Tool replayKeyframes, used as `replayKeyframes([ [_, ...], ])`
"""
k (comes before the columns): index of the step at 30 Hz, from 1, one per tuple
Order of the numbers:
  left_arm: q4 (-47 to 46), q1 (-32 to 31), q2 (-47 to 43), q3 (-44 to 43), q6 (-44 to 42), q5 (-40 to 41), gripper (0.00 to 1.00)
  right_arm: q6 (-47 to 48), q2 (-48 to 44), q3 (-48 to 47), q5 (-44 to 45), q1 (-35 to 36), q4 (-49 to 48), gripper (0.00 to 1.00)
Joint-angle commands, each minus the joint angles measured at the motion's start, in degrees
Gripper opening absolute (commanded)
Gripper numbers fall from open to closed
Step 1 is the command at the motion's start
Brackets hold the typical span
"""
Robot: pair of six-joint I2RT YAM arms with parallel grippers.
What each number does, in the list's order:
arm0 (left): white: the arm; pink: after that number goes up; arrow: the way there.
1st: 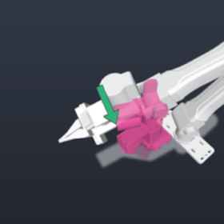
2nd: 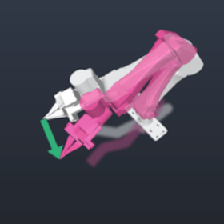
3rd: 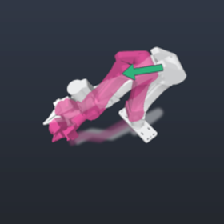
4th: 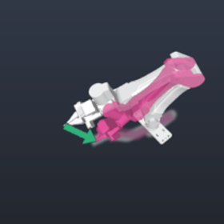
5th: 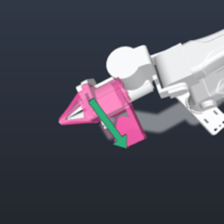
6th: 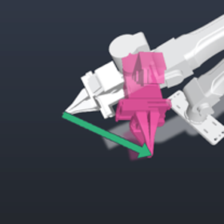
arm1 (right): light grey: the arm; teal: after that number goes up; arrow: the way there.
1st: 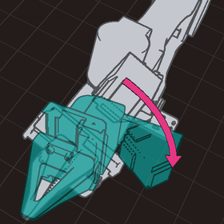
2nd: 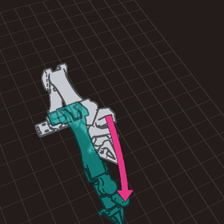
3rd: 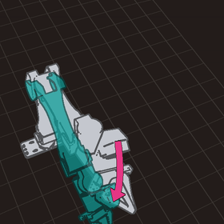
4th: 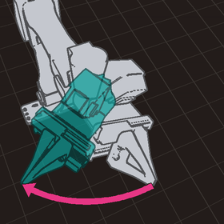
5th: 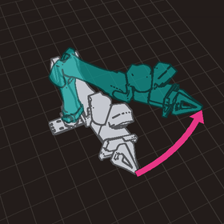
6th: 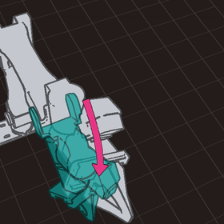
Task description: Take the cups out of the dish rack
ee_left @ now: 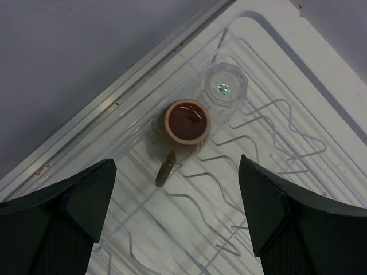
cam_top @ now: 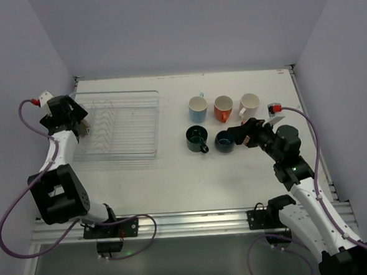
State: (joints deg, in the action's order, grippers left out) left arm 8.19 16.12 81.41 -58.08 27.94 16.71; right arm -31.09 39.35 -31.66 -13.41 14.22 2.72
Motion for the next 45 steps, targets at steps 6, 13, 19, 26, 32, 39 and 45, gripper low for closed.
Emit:
replayKeyframes([
  [6,-11.3,2.3,7.9,-2.8,-1.0,-2.1,0.91,-0.6,1.2,-0.4,-3.7,0.1,-3.6,0.75],
  [13,-13.0,2.3,13.2,-5.1,-1.6,-1.6,0.91,-0.6,2.3,-0.6,-4.6,0.3,-3.8,0.75],
  [19,-13.8,2.3,16.6,-7.0,-2.0,-1.3,0.90,-0.5,3.0,-0.7,-4.4,0.4,-4.0,0.75],
  [26,-14.7,2.3,18.3,-6.5,-2.1,-1.8,0.72,-0.5,3.4,-0.7,-4.1,0.5,-4.0,0.75],
  [32,-15.1,2.3,19.0,-5.7,-1.1,-2.4,0.51,-0.5,3.4,-0.8,-3.7,0.5,-3.8,0.75],
  [39,-14.0,2.3,15.5,-5.9,-0.9,-3.3,0.15,-0.9,3.5,-1.7,-4.9,0.5,-3.7,0.75],
  [45,-11.3,2.3,10.3,-6.3,-0.4,-4.7,0.05,-2.2,3.1,-3.3,-5.8,2.5,-3.8,0.75],
])
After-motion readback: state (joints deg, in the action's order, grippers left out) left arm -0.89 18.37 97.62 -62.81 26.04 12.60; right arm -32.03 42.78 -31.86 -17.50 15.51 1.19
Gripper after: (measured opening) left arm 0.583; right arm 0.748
